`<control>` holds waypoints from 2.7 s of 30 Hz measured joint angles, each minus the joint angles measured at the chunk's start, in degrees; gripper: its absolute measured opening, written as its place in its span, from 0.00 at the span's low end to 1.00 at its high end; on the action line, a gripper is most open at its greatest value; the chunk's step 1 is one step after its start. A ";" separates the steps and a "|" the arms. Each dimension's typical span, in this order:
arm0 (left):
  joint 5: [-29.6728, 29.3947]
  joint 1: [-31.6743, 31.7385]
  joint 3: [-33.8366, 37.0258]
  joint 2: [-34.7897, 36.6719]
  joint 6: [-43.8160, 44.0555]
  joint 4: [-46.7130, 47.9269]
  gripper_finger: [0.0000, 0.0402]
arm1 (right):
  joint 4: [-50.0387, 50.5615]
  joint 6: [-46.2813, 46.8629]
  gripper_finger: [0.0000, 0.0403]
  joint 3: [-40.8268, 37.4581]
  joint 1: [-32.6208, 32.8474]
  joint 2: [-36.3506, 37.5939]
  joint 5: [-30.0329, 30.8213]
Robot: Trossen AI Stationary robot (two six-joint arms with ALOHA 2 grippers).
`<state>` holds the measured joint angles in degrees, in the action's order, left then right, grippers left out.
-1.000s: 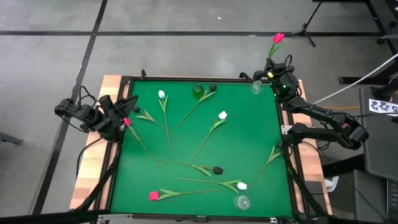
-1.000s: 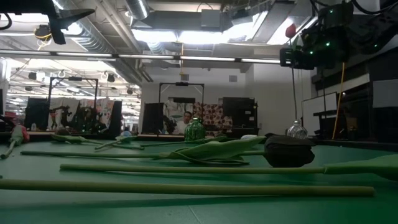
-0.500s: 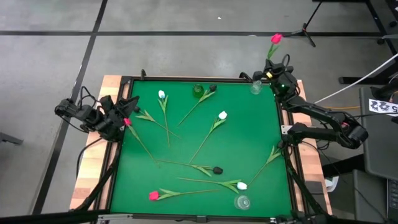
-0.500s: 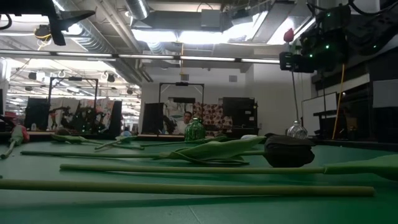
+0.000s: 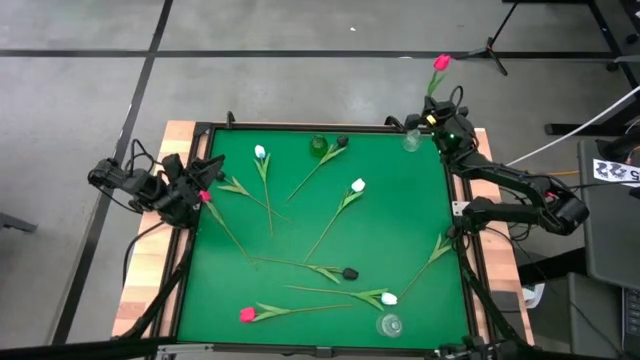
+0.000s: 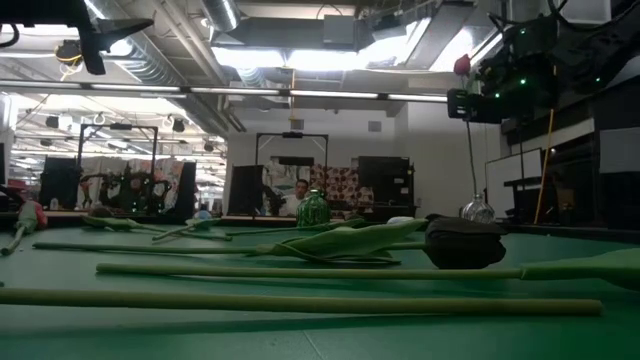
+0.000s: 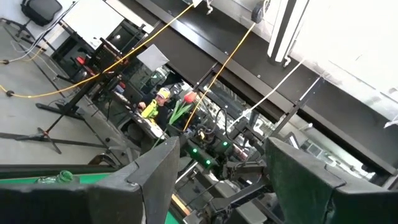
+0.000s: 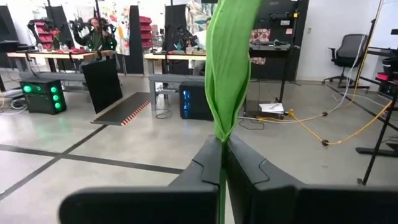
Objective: Sort flowers into vase by color
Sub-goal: Put the pink tulip into the top transparent vase
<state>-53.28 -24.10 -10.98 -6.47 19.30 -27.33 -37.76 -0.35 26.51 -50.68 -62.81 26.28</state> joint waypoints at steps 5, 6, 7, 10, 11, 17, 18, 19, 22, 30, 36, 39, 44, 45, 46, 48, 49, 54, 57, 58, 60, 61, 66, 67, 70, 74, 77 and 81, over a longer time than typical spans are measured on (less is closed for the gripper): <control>0.02 0.00 0.00 0.01 0.22 0.11 0.58 | -2.23 0.27 0.02 -2.78 0.00 0.02 -0.02; 0.01 0.00 0.00 0.01 0.26 0.12 0.58 | -3.80 0.90 0.02 -4.08 0.02 0.02 0.00; 0.00 0.00 0.00 0.01 0.32 0.12 0.58 | -5.64 1.65 0.02 -5.30 0.00 0.02 0.00; 0.00 0.00 0.00 -0.01 0.47 0.15 0.58 | -10.85 2.71 0.02 -8.29 0.00 0.02 0.01; 0.02 0.00 0.00 0.01 0.47 0.15 0.58 | -11.65 2.70 0.02 -8.80 0.02 0.02 0.01; 0.02 0.00 0.00 -0.01 0.41 0.22 0.58 | -9.55 2.68 0.02 -9.11 0.02 0.02 -0.50; 0.00 0.00 0.00 0.01 0.41 0.44 0.58 | -9.18 2.57 0.02 -9.11 0.02 0.02 -0.82; 0.00 0.00 0.00 0.01 0.44 0.88 0.58 | -8.73 2.47 0.02 -9.11 0.02 0.02 -1.09; 0.00 0.00 0.00 0.01 1.32 1.85 0.58 | -8.04 2.45 0.02 -9.13 0.02 0.02 -1.45; 0.02 0.00 0.00 0.01 2.86 3.18 0.58 | -6.60 2.39 0.02 -9.13 0.02 0.02 -1.46; 0.01 0.00 0.00 0.01 2.84 3.18 0.58 | -6.10 1.47 0.02 -9.13 0.02 0.02 -2.41; 0.02 0.00 0.00 0.01 2.86 3.18 0.58 | -4.62 1.42 0.02 -9.13 0.02 0.02 -2.97; 0.01 0.00 0.00 0.01 2.83 3.18 0.58 | -3.89 1.51 0.02 -9.09 0.02 -0.56 -3.77; 0.01 0.00 0.00 0.01 2.83 3.18 0.58 | -4.17 1.66 0.02 -9.19 0.03 -0.69 -4.10; 0.02 0.00 0.00 0.01 2.83 3.19 0.58 | -4.34 1.91 0.02 -9.19 0.02 -0.74 -4.30; 0.00 0.00 0.00 0.01 2.85 3.21 0.58 | -4.50 2.67 0.02 -9.21 0.02 -0.76 -4.37; 0.02 0.00 0.00 0.01 2.84 3.25 0.58 | -4.65 2.91 0.02 -9.25 0.02 -0.78 -4.35; 0.00 0.00 0.00 0.01 2.86 3.29 0.58 | -4.61 2.90 0.02 -9.28 0.02 -0.79 -3.96; 0.02 0.00 0.00 0.01 2.83 3.29 0.58 | -4.77 2.96 0.03 -9.30 0.02 -0.79 -3.91; 0.00 0.00 0.00 0.01 2.84 3.29 0.58 | -4.89 2.96 0.03 -9.32 0.02 -0.79 -3.89; 0.01 0.00 0.00 0.01 2.83 3.29 0.58 | -5.24 2.98 0.05 -9.39 0.02 -0.81 -3.89; 0.02 0.00 0.00 0.01 2.85 3.29 0.58 | -5.32 2.98 0.07 -9.39 0.02 -0.81 -3.89; 0.00 0.00 0.00 0.01 2.83 3.29 0.58 | -4.93 3.05 0.16 -9.54 0.02 -0.90 -3.89; 0.02 0.00 0.00 0.01 2.84 3.29 0.58 | -4.92 3.05 0.18 -9.54 0.02 -0.90 -3.89; 0.02 0.00 0.00 0.01 2.83 3.29 0.58 | -4.98 3.05 0.24 -9.52 0.02 -0.90 -3.87; 0.02 0.00 0.00 0.01 2.85 3.29 0.58 | -5.10 3.02 0.31 -9.52 0.02 -0.85 -3.27; 0.02 0.00 0.00 0.01 2.85 3.37 0.58 | -5.12 3.00 0.36 -9.50 0.02 -0.83 -2.84; 0.02 0.00 0.00 0.01 2.97 4.07 0.58 | -5.16 2.98 0.43 -9.48 0.02 -0.82 -2.83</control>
<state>-53.25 -24.10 -10.98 -6.46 22.27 -23.26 -42.92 2.63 17.04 -50.65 -63.62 23.45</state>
